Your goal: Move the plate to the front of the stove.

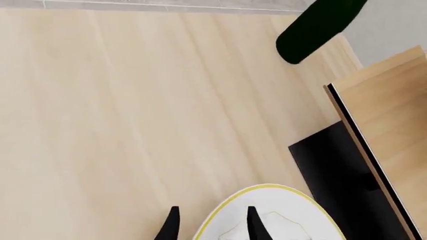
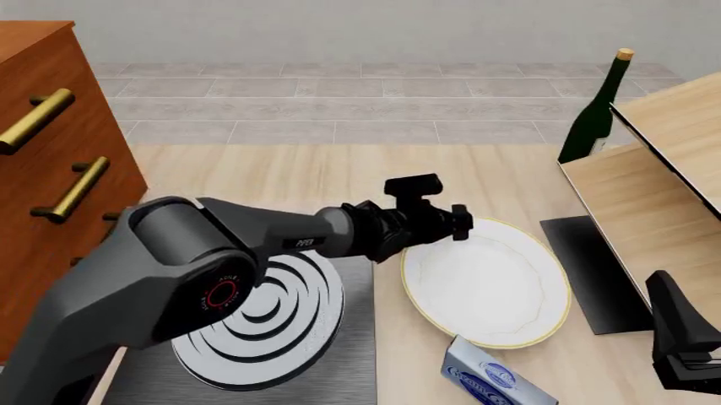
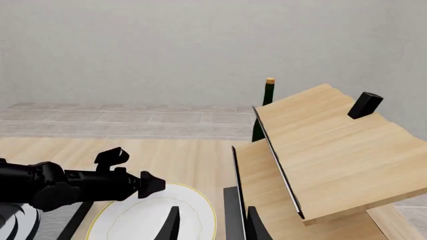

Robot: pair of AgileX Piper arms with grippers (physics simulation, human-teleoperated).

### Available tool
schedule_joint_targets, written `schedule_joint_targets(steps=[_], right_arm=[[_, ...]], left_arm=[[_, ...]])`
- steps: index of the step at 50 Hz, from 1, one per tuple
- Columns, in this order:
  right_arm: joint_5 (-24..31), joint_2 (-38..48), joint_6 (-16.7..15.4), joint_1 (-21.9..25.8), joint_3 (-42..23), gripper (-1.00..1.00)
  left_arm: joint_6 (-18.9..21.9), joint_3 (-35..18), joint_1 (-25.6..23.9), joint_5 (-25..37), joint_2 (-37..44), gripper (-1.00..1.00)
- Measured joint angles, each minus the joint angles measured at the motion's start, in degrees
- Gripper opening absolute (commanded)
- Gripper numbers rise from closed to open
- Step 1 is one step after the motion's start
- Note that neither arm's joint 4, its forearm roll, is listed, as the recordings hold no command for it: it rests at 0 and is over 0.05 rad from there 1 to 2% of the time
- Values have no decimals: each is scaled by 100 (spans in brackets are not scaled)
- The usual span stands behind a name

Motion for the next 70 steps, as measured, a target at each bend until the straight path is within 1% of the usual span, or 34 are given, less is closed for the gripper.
schedule_joint_targets(steps=[13, 15, 18, 53, 54, 55, 56, 64, 70], right_arm=[[0, 0, 0, 0, 0, 100], [0, 0, 0, 0, 0, 100], [0, 0, 0, 0, 0, 100], [0, 0, 0, 0, 0, 100], [0, 0, 0, 0, 0, 100], [0, 0, 0, 0, 0, 100], [0, 0, 0, 0, 0, 100], [0, 0, 0, 0, 0, 100], [0, 0, 0, 0, 0, 100]], left_arm=[[60, 32, -15, -52, -1, 100], [102, 41, -20, -63, -2, 100], [273, 41, -33, -54, -1, 100], [445, 78, -58, -119, -1, 100], [450, 83, -58, -126, -2, -100], [513, 76, -58, -88, 1, -100], [484, 74, -65, -54, -10, -100], [16, 130, -121, -33, -14, -100], [-216, 191, -147, -64, -39, -100]])
